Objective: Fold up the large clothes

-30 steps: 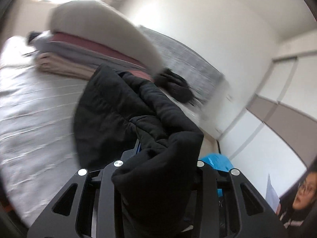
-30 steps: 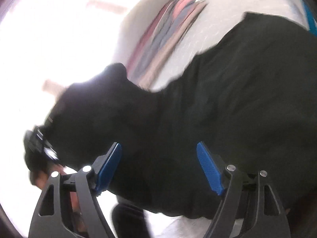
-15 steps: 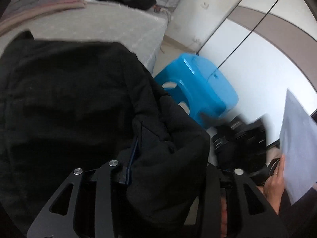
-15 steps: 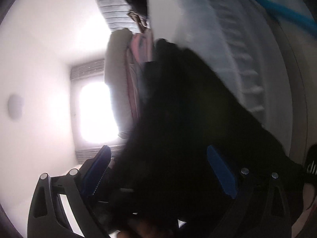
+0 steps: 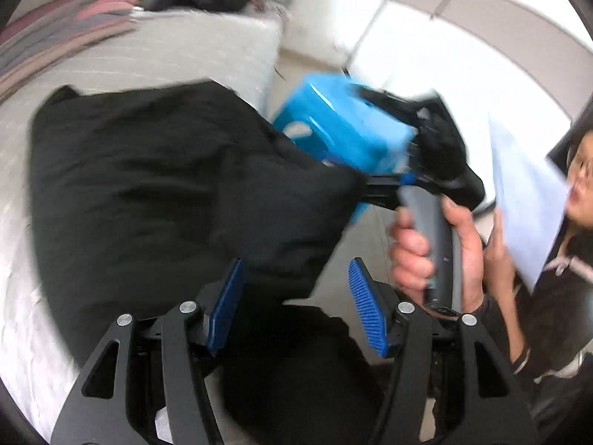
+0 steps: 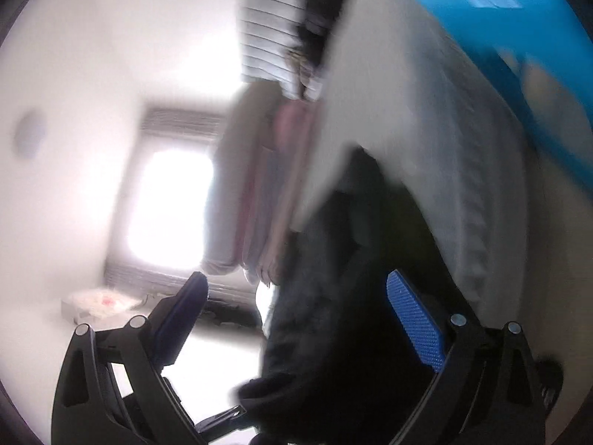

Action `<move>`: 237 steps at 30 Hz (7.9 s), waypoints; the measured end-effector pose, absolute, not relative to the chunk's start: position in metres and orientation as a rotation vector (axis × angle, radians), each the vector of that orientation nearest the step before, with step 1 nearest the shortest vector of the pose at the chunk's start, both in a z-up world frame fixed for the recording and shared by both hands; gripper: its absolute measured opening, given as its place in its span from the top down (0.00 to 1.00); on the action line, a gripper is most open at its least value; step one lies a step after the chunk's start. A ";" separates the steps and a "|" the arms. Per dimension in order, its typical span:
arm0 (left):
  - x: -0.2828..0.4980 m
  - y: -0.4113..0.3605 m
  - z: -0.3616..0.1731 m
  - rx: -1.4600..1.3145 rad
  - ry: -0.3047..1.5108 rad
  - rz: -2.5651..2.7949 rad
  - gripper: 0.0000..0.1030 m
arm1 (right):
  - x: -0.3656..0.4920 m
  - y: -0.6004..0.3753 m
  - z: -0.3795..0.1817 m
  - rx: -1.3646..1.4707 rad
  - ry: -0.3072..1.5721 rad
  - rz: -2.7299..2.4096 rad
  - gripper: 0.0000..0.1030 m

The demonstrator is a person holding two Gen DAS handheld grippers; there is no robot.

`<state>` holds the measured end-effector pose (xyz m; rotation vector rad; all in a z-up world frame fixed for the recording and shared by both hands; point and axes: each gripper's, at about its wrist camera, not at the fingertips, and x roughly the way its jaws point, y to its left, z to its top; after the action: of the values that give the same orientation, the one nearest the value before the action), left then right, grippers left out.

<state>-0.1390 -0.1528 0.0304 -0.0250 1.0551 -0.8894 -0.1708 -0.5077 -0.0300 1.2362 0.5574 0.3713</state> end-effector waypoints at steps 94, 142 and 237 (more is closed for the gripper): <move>-0.022 0.174 -0.049 -0.896 0.914 -0.649 0.26 | -0.102 -0.191 0.033 0.455 1.208 0.794 0.14; 0.027 0.057 -0.011 -0.286 0.931 -0.384 0.14 | -0.028 -0.181 -0.053 0.225 1.079 0.157 0.06; -0.015 0.058 0.012 -0.120 0.779 -0.219 0.11 | 0.071 -0.151 -0.072 0.127 1.142 0.136 0.05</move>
<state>-0.0146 0.0583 0.0116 -0.1196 0.7792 -0.2193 0.0708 -0.1509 -0.0717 0.1271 1.1417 0.1362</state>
